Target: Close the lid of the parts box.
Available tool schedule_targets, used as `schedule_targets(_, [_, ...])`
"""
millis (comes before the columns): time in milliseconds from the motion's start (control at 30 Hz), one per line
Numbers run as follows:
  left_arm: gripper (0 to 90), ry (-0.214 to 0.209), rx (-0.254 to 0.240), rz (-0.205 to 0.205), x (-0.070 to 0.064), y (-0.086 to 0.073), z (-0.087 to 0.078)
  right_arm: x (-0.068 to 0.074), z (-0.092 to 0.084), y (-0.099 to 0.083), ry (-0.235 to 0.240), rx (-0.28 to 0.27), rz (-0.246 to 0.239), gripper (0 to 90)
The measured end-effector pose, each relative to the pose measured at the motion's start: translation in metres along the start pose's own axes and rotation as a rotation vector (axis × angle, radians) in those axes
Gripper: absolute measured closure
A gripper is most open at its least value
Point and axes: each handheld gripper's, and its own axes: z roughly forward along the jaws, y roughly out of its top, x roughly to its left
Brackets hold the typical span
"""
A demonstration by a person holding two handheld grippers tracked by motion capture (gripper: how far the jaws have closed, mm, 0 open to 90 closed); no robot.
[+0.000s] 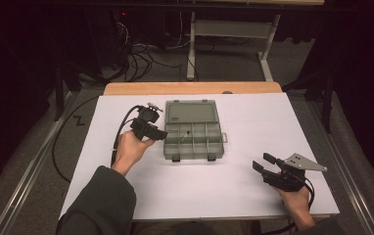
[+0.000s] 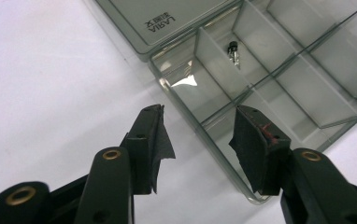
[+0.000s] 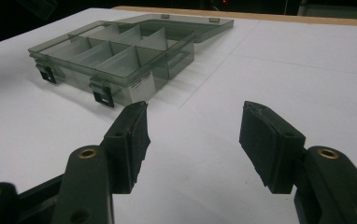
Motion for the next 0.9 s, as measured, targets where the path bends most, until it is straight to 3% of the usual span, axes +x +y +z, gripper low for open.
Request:
schedule_targets(333, [53.1, 0.028, 0.010, -0.053, 0.013, -0.002, 0.003, 0.000, -0.003, 0.001, -0.029, -0.020, 0.008, 44.9])
schedule_targets(900, [47.3, 0.038, 0.013, -0.123, 0.032, -0.004, 0.016, 0.006, 0.006, 0.006, -0.010, 0.000, -0.021, 47.0])
